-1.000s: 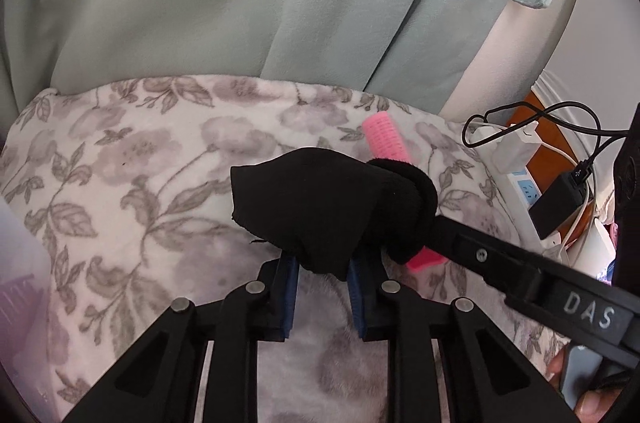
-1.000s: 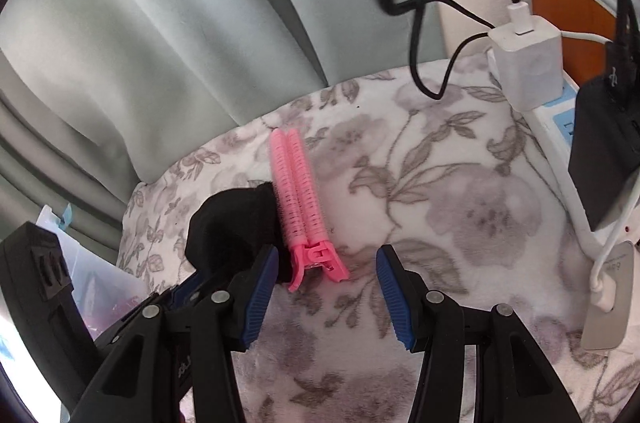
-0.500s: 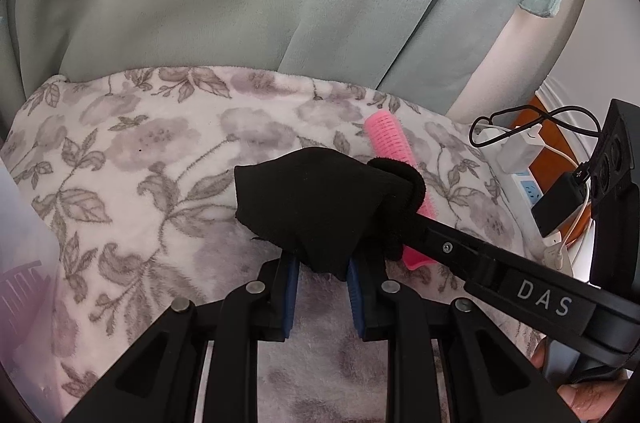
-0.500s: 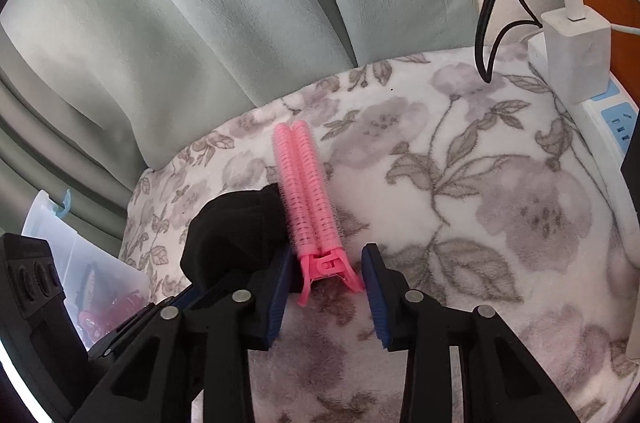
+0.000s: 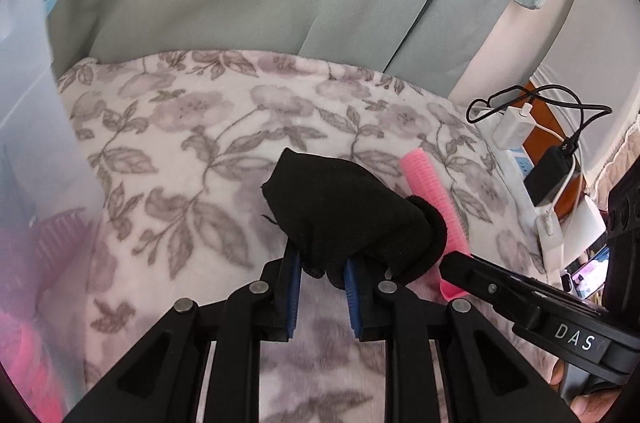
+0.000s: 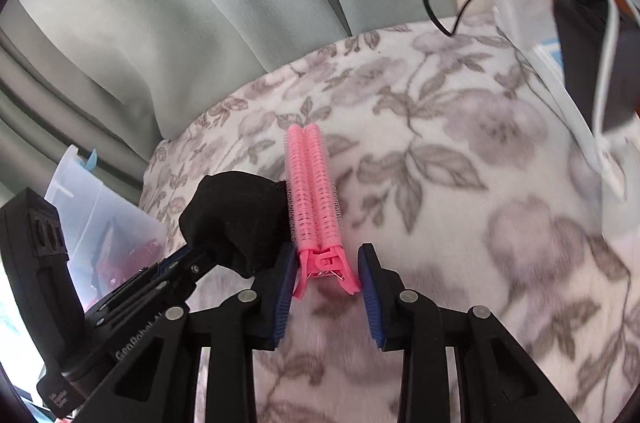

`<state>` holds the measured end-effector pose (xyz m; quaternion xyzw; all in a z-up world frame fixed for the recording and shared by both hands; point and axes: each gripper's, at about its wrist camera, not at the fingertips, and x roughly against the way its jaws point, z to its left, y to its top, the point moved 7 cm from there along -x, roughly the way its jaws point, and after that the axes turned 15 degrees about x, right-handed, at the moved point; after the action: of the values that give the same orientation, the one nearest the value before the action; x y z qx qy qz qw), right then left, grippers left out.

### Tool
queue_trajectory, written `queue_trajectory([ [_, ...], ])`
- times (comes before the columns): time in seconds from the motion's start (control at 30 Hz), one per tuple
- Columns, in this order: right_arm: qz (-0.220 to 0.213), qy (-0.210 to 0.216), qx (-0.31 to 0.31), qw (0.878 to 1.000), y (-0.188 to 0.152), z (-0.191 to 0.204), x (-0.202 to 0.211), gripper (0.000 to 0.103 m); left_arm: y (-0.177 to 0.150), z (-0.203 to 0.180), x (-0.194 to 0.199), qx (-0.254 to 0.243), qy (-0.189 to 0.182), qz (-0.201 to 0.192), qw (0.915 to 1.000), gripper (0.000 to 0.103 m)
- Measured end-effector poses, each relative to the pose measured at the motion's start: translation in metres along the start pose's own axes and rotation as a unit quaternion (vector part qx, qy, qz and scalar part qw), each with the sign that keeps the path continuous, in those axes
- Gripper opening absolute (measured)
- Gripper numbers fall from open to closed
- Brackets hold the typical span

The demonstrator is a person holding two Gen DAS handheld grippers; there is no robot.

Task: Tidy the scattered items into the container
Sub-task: 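Grasp the black cloth with the left gripper while the right grasps the pink clip, then carry the black cloth with the left gripper while the right carries the pink clip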

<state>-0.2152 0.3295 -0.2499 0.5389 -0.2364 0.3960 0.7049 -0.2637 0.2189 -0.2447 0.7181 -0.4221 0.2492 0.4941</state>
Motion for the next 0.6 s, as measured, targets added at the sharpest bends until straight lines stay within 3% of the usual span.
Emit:
queue_trajectory([
  [0.6, 0.017, 0.004, -0.017, 1.0, -0.078, -0.009, 0.071, 0.034, -0.058, -0.015, 0.045, -0.059, -0.006, 0.038, 0.9975, 0.019],
])
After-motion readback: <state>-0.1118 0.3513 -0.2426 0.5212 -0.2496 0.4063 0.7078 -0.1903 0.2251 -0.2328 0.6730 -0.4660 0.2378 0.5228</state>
